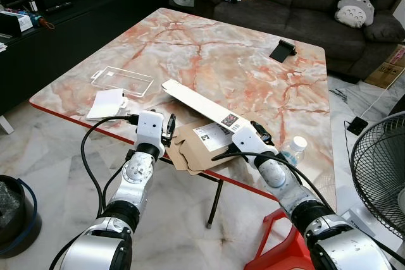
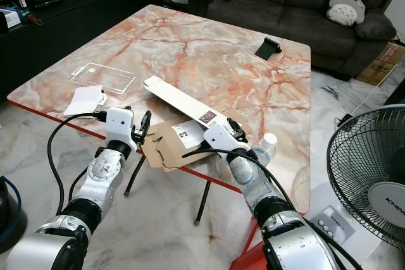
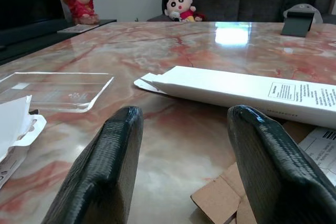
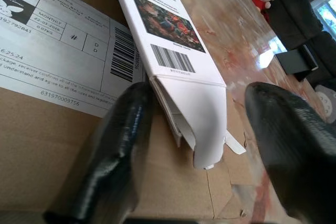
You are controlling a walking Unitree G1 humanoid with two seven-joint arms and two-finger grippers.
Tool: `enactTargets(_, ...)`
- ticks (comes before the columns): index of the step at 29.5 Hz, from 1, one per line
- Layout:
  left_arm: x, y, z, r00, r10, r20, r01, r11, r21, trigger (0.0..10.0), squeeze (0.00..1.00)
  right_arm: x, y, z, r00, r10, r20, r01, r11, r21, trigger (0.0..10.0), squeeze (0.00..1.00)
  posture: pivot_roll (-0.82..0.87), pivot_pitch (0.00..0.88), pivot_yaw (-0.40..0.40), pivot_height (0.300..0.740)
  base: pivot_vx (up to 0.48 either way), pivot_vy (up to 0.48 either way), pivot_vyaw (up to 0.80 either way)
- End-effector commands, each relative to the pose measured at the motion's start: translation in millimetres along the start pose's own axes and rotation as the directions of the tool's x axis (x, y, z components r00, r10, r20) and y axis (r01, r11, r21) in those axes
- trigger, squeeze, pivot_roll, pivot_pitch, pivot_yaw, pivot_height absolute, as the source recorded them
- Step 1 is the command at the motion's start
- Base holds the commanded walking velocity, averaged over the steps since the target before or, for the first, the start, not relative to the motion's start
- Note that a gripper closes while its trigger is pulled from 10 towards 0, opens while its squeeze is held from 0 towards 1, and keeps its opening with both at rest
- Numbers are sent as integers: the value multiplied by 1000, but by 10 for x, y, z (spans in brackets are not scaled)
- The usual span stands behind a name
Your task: Picking trash to rubbish bin
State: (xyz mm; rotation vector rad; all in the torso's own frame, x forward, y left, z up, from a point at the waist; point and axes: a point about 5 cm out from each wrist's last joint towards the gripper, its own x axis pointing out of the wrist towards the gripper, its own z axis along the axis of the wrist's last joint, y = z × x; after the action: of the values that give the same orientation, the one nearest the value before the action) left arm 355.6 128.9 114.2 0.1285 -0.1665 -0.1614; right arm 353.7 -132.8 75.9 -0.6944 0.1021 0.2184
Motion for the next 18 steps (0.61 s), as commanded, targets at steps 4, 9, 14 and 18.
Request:
enactTargets(4,8,-42,-4,1000,-22,-11,22,1000,16,10000,0,15,-13,18,1000,6,2,-6,1000,3,0,0,22,44,-125,740,0,0,0)
enactTargets(9,6,-48,-5,1000,-25,-12,25,1000,18,10000,0,13,4,23,1000,15,5,-15,1000,5,0,0,22,44,-125,740,0,0,0)
enactTargets(14,3,-53,-7,1000,-28,-12,28,999,18,10000,0,11,20,33,1000,21,14,-21,1000,7,0,0,21,46,-125,740,0,0,0)
enactTargets(18,3,-58,-8,999,-30,-12,30,999,17,10000,0,11,31,41,1000,25,18,-25,1000,8,0,0,21,46,-125,740,0,0,0)
